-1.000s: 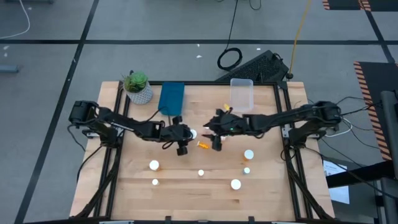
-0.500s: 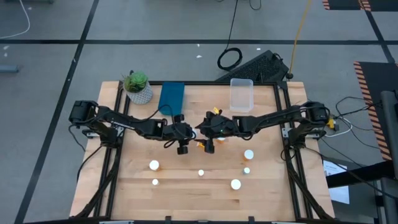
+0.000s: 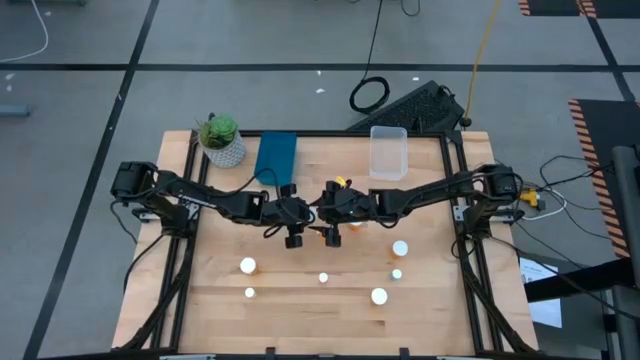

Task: Pick and place medicine bottles into bin by pill shape (circle, oval)
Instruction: Put the orange bottled capsules into the transparent bin

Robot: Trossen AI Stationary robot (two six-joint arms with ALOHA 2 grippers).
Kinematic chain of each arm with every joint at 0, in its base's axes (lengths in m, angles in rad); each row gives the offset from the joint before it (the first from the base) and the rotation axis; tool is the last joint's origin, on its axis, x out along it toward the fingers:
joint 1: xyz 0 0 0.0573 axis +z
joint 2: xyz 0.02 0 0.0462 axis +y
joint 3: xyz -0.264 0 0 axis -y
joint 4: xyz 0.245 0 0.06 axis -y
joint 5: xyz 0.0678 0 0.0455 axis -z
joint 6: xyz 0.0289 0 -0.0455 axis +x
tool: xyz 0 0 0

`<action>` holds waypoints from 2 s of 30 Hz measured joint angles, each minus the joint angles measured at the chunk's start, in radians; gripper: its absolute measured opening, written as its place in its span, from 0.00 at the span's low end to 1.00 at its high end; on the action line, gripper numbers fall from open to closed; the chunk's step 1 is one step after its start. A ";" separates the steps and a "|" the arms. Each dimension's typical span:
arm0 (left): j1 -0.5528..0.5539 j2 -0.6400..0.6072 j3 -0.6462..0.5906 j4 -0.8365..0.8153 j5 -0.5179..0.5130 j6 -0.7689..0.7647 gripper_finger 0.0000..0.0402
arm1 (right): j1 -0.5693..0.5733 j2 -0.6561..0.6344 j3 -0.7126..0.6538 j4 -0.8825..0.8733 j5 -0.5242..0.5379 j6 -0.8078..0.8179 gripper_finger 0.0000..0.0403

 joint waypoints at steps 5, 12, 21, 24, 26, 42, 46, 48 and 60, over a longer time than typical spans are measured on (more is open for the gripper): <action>0.000 0.000 0.000 0.007 0.000 -0.003 0.43 | 0.000 0.000 0.000 0.008 0.002 -0.009 0.71; 0.000 0.000 0.000 0.010 0.015 -0.012 0.43 | -0.002 0.000 0.000 0.007 0.003 -0.014 0.59; 0.000 0.000 0.000 0.011 0.018 -0.020 0.43 | -0.002 0.000 0.000 0.003 0.002 -0.014 0.51; 0.000 0.000 0.000 0.013 0.018 -0.021 0.44 | -0.002 -0.001 0.000 0.001 0.001 -0.010 0.54; -0.005 0.000 0.000 0.012 0.012 -0.028 0.47 | -0.002 -0.001 0.000 0.000 -0.001 -0.010 0.54; -0.036 0.000 0.000 -0.049 -0.111 -0.126 0.86 | -0.017 -0.099 -0.001 -0.150 0.001 -0.006 0.53; -0.033 0.000 0.000 -0.075 -0.111 -0.164 0.84 | -0.053 -0.155 -0.001 -0.247 0.001 -0.025 0.53; -0.032 0.000 0.000 -0.087 -0.111 -0.189 0.82 | -0.082 -0.185 -0.001 -0.298 0.002 -0.039 0.53; -0.038 0.000 0.000 -0.090 -0.110 -0.260 0.70 | -0.403 -0.356 0.000 -0.480 0.000 -0.153 0.53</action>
